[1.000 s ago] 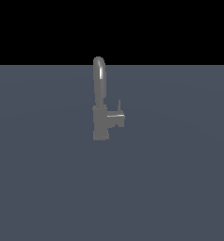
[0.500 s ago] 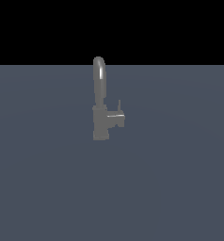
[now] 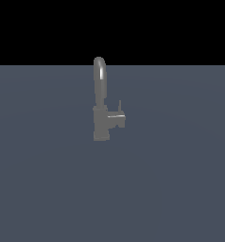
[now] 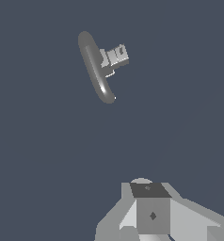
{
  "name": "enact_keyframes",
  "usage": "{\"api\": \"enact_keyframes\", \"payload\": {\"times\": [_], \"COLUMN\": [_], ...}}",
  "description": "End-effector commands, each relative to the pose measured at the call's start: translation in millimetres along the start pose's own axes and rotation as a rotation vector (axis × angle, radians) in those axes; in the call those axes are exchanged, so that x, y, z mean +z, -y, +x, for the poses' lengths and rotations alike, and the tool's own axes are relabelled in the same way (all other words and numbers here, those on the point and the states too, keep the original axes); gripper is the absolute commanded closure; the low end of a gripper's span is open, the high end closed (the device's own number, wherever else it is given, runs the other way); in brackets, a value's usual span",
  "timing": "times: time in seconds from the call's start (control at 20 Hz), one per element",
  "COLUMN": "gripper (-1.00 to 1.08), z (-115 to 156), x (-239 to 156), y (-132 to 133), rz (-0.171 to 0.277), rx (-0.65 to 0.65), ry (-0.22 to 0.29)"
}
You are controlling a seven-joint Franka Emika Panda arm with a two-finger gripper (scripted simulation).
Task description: Turn on the faucet by rotating a designated handle.
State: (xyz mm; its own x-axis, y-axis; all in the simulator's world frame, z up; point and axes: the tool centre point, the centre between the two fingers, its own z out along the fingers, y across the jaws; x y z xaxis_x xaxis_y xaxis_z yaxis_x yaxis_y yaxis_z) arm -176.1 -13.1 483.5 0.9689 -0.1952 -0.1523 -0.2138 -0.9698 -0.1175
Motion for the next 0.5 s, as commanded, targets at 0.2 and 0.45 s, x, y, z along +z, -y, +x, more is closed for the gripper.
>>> {"api": "enact_keyframes", "payload": {"times": [0.2, 0.45], "gripper": [1.08, 1.08], "z": [38, 67], "x": [10, 20], "y": [5, 7], "rz": [0.076, 0.136], "rx": [0.081, 0.144], "ry": [0.098, 0.176]}}
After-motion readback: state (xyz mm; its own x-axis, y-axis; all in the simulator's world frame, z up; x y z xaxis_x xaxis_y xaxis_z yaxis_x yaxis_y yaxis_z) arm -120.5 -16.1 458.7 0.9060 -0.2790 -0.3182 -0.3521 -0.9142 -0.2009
